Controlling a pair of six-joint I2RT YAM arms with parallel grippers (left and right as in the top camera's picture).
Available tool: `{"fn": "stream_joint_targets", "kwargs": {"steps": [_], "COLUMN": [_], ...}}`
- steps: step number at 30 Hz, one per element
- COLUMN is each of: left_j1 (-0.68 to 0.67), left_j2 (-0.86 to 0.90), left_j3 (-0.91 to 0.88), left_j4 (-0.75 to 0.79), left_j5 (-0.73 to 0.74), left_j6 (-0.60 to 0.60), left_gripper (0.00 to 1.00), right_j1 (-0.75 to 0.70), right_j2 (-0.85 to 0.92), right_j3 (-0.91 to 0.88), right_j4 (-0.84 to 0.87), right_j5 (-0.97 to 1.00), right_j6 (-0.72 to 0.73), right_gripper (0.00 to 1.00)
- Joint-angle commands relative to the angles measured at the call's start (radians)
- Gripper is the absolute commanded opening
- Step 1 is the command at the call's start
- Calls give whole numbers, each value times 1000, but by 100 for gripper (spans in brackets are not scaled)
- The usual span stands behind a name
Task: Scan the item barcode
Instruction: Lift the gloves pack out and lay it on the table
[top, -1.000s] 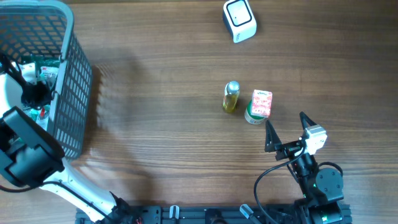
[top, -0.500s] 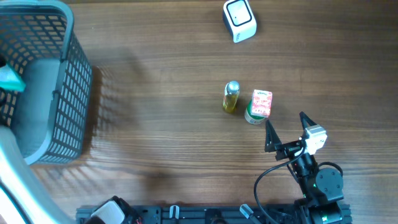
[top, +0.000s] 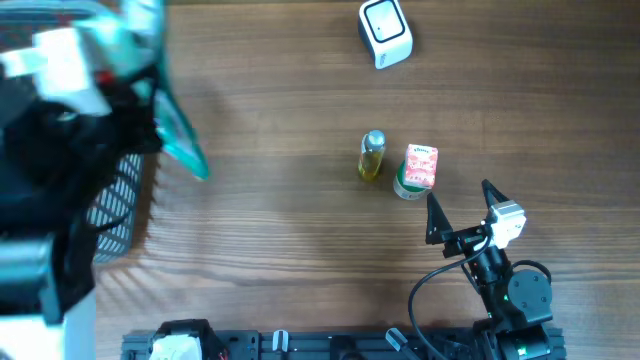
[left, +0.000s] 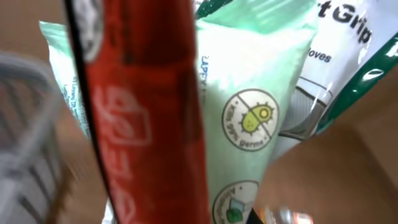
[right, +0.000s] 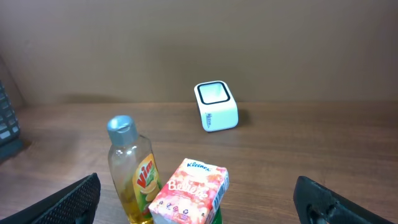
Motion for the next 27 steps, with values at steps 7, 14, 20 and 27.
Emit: {"fn": "stream_joint_targets", "kwargs": {"steps": [7,14,20,27], "left_j1": [-379,-538,-551,-551], "left_j2": [436,840,956,964], "left_j3": [-51,-79,-79,-78], "left_j4": [-97,8,63,59], "left_j5": [-305,-460,-460,-437], "left_j6": [-192,-237,-232,-148], "left_gripper": [4,4,4,49], "right_j1": [-5,-5,-5,-5], "right_j2": [-3,-3,-3,-3], "right_j3": [-1,-1,-1,-1], "right_j4": [2,2,2,2], "right_j5": [-8,-8,-8,-8], "right_j6": [-12,-12,-12,-12], "right_gripper": [100,100,100,100]}}
